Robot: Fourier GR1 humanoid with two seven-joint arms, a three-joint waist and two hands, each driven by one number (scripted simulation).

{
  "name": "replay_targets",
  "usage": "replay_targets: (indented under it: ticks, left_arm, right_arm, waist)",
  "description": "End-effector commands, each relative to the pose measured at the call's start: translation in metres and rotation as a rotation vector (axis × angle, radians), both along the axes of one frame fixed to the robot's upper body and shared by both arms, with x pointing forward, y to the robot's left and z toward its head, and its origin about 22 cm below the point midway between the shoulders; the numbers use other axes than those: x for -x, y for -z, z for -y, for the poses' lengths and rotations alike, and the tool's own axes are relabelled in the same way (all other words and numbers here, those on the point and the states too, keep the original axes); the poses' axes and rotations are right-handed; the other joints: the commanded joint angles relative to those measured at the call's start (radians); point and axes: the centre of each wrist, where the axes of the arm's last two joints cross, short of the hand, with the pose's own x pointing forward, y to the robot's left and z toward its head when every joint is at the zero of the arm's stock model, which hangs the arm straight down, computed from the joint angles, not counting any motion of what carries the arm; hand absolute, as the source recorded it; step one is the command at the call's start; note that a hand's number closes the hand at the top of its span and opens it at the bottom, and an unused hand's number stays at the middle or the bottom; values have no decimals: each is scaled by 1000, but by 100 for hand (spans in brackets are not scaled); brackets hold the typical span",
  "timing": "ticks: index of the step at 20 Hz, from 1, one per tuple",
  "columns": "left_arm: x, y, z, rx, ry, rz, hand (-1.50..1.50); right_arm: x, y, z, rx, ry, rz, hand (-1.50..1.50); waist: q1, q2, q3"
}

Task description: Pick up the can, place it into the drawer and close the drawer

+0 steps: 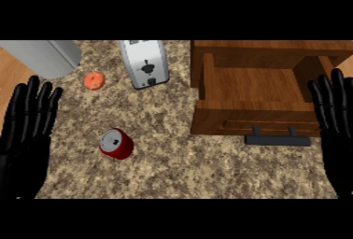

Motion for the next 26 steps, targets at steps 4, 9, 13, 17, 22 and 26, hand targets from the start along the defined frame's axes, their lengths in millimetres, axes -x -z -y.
replay_targets:
  ticks: [4,9,13,17,22,26]
  left_arm:
    - [-13,-2,10,-11,598,4,-150]
    - [-14,20,-25,-243,815,-286,-150]
    - [-27,8,-91,-257,895,-307,-150]
    - [-46,-21,-132,-259,916,-312,-150]
    - [-65,-31,-165,-262,927,-307,-150]
    - [-66,-22,-187,-231,936,-351,-150]
  right_arm:
    - [-9,7,-7,-12,-30,-55,-150]
    - [5,34,13,-106,205,-295,-150]
    - [17,31,31,-112,257,-337,-150]
    - [36,33,56,-100,257,-346,-150]
    - [52,28,80,-88,239,-339,-150]
    - [70,21,83,-110,244,-336,-150]
  waist:
    - [-41,-7,11]
    - [-61,-8,13]
    - [-40,-15,14]
    - [-38,-18,17]
    - [-32,-19,16]
    - [-33,-19,16]
